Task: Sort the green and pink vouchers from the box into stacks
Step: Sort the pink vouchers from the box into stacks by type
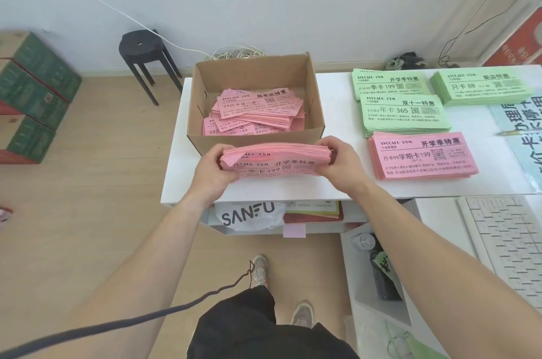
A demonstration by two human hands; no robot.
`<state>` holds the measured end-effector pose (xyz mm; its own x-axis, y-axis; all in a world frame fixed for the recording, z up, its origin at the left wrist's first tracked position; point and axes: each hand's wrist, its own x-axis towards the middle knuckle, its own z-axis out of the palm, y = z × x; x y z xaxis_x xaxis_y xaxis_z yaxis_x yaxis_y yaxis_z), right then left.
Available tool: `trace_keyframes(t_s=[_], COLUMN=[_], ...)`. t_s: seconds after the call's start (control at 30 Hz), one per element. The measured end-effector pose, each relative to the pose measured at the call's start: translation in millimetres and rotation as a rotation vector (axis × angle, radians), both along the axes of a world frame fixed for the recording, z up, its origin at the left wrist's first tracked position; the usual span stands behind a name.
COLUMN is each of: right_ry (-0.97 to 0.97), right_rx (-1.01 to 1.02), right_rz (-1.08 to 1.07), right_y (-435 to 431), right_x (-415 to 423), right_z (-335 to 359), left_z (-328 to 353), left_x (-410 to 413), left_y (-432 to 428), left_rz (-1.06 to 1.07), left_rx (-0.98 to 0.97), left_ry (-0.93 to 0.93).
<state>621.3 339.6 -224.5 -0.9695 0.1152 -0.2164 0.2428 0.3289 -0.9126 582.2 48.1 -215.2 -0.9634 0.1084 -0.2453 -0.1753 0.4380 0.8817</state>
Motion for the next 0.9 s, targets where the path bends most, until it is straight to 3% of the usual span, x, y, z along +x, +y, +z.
trace_keyframes(t_s=[0.1,0.23,0.63,0.9], right_ry=[-0.004,-0.039,0.033,0.017], right_rx=[0.044,-0.034,-0.020,0.040], right_rz=[0.031,-0.006,-0.008,0.011], right_y=[-3.5,-10.3,-9.7,-10.3], right_x=[6.4,10.7,-2.5,-1.0], right_z=[-13.7,-25.2,-13.9,-16.2], left_z=[-17.7,-26.6,-12.3,-9.4], left_x=[8.5,15.9,8.6,14.1], left_y=[2.6,6.4,-7.0,-2.5], left_rz=[-0.011,0.046,0.000,-0.031], left_rx=[-0.043,0.074,0.223,0.025], left_ry=[-0.030,-0.089,-0.077,0.053])
